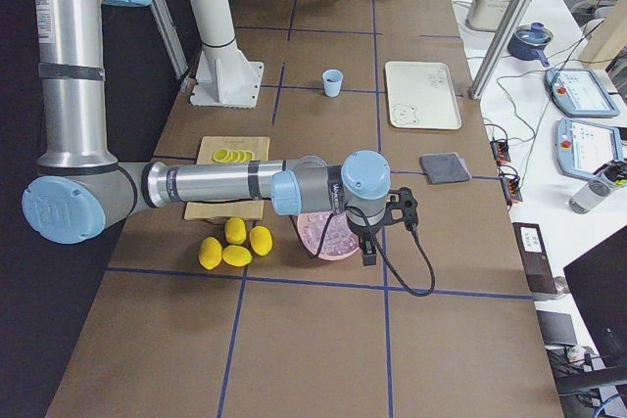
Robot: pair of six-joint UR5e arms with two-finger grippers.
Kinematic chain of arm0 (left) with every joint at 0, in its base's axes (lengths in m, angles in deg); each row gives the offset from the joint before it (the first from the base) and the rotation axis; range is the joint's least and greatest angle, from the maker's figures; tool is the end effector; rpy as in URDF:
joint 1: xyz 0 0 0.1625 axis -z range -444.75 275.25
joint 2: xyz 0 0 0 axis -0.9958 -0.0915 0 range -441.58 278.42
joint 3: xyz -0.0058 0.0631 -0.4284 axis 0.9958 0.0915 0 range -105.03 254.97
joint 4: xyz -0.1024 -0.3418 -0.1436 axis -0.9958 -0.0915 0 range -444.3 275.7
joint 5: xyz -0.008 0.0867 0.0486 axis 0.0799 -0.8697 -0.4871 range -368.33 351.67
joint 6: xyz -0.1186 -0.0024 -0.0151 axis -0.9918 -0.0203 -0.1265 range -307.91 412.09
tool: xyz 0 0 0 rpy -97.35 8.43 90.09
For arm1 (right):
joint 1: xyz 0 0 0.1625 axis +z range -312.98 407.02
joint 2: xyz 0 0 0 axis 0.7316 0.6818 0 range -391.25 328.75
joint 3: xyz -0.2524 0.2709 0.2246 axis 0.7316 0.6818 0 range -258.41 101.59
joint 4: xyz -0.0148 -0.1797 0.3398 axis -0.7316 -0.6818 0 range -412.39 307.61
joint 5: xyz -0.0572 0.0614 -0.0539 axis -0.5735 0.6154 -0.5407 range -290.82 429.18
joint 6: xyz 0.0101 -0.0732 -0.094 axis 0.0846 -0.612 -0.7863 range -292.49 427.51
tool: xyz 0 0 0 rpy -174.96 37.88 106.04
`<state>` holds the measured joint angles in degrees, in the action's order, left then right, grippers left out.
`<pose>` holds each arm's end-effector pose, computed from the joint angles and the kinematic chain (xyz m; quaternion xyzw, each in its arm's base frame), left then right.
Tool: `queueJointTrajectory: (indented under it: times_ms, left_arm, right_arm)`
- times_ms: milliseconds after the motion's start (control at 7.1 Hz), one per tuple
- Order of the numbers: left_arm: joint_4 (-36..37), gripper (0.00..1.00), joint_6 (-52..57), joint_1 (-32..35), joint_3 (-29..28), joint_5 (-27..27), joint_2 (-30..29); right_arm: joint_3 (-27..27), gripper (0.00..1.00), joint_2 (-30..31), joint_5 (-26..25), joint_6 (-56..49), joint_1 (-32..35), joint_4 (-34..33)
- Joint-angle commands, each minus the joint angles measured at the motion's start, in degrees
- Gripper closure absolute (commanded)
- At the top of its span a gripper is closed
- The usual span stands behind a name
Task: Mash ice and strawberries in cup
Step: 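Lay the muddler back on the table and open the left gripper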
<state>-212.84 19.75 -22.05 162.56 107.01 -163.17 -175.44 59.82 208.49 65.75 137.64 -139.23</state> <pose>0.1241 -0.4194 0.7079 0.0968 0.3009 0.0108 0.9486 0.0476 -0.4612 0.6192 0.0809 -0.4143 -0.0421 0.9056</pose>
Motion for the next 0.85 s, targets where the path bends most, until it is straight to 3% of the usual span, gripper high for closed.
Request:
queueJointTrajectory:
  times_ms: [0, 141, 423, 564, 704]
  left_arm:
    - [0.7, 0.00, 0.3, 0.0, 0.6, 0.8, -0.2]
    - [4.4, 0.00, 4.7, 0.8, 1.8, 4.3, -0.2]
    - [20.5, 0.00, 18.3, 6.7, 9.8, 6.3, -0.4]
    - [29.4, 0.00, 26.0, 10.7, 13.2, 9.6, -0.4]
    - [33.2, 0.00, 31.6, 17.6, 12.7, 16.2, -0.3]
  right_arm:
    - [0.1, 0.00, 0.1, -0.1, 0.0, 0.0, 0.0]
    - [0.3, 0.00, 0.2, 0.0, -0.2, 0.0, 0.0]
    - [0.3, 0.00, 0.2, 0.0, -0.4, 0.0, 0.0]
    - [0.3, 0.00, 0.2, 0.1, -0.5, 0.0, 0.0]
    - [0.4, 0.00, 0.2, 0.1, -0.7, 0.0, 0.0]
